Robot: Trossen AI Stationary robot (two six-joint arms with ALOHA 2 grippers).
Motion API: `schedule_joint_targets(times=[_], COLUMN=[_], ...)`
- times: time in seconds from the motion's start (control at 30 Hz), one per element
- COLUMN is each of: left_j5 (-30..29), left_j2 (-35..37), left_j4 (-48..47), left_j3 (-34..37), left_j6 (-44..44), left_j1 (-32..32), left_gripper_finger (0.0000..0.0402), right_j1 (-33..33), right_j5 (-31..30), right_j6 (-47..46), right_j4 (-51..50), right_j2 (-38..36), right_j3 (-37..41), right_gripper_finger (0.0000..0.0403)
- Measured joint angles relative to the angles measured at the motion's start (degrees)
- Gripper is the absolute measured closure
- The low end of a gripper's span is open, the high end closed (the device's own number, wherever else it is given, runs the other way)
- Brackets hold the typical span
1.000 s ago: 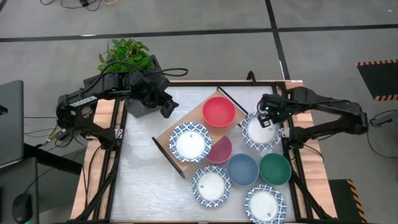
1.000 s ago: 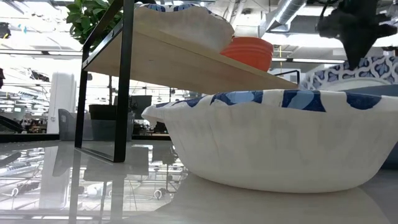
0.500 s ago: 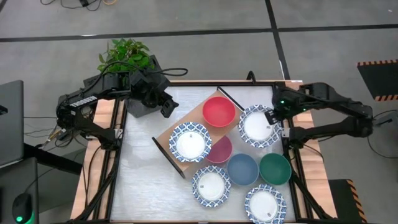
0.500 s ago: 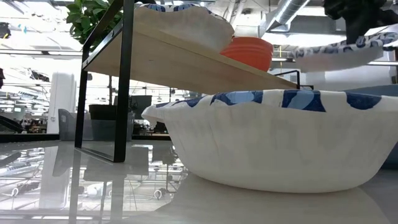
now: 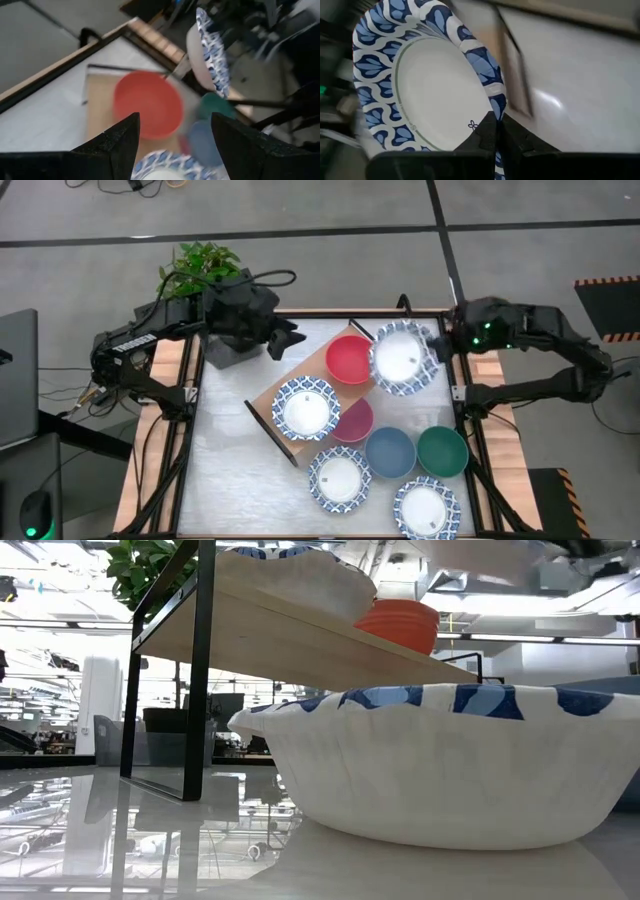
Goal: Place and stack bowls onto a shelf
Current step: Stack the white patterned bowl on top of the white patterned bowl on the shelf
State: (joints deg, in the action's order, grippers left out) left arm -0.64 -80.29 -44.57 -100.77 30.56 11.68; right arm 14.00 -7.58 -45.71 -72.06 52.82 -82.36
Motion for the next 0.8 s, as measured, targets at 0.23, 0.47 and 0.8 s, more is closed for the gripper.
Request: schedule_joint_targets(times=[0.23,0.47,0.8], left_j5=[0.67,-0.03,-2.86], left_j2=[-0.61,-1.48,-4.2], left_j4=[7.99,10.62,9.65], left_j3=[0.0,0.01,0.58], left_j6=[3.1,3.3,3.17], left_j1=[0.0,0.0,-0.19], left_gripper_finger=[0.0173,0.0173,0.0173], right_j1=[0.02,2.02,2.67], right_j5=[-0.28,-1.83,-1.55], right_j6=[9.42,11.54,14.09], right_j4=[20.87,22.48,27.55], right_j2=[2.66,8.59,13.66], right_j3=[-0.2,-0.16,-0.14], right_gripper_finger=[0.0372,0.0373,0.0372])
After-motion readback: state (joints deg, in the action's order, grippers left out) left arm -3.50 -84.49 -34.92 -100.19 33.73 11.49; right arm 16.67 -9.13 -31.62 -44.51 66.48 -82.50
